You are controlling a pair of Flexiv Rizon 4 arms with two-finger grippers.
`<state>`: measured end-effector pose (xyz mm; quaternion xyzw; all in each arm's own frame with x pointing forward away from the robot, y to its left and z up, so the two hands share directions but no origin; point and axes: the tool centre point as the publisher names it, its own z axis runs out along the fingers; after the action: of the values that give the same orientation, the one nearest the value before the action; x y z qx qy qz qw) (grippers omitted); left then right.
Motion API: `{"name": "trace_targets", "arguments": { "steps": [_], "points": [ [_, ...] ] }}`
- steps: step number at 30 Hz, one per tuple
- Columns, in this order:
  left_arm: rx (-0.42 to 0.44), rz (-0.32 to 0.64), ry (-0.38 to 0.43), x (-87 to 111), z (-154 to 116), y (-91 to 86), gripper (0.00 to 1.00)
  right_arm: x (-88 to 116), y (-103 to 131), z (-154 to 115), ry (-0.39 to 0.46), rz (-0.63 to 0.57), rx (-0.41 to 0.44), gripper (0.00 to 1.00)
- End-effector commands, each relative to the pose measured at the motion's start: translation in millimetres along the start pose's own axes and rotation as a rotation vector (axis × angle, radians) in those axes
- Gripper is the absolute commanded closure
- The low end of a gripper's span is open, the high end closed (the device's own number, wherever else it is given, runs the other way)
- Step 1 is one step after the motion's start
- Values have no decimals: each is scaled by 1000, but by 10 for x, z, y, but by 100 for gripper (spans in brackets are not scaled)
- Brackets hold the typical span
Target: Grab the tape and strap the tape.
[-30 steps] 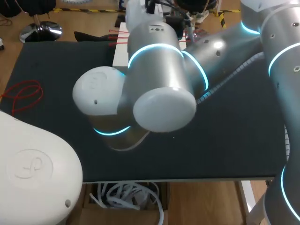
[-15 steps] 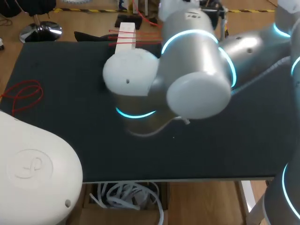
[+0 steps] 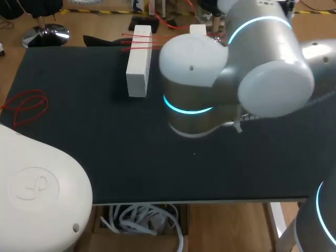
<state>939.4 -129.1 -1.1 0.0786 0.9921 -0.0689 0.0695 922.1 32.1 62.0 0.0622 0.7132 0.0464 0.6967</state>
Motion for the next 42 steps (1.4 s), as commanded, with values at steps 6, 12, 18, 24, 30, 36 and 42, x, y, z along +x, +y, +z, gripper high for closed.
{"name": "trace_targets", "arguments": {
  "steps": [6, 12, 18, 24, 30, 36, 42],
  "points": [
    [-2, -1, 0, 5, -6, 0, 100, 50, -163, 126, 45, -22, -51, 0],
    [-2, -1, 0, 5, -6, 0, 100, 50, -163, 126, 45, -22, -51, 0],
    [-14, -9, 0, 41, 64, 109, 100, 50, -163, 126, 45, -22, -51, 0],
    [-52, -78, 19, 175, 373, 552, 100, 50, -163, 126, 45, -22, -51, 0],
    [-115, -232, 64, 383, 786, 1243, 100, 50, -163, 126, 45, -22, -51, 0],
    [-198, -366, 146, 578, 1140, 1986, 100, 50, -163, 126, 45, -22, -51, 0],
    [-245, -479, 218, 788, 1400, 2641, 100, 50, -163, 126, 45, -22, -51, 0]
  ]
}}
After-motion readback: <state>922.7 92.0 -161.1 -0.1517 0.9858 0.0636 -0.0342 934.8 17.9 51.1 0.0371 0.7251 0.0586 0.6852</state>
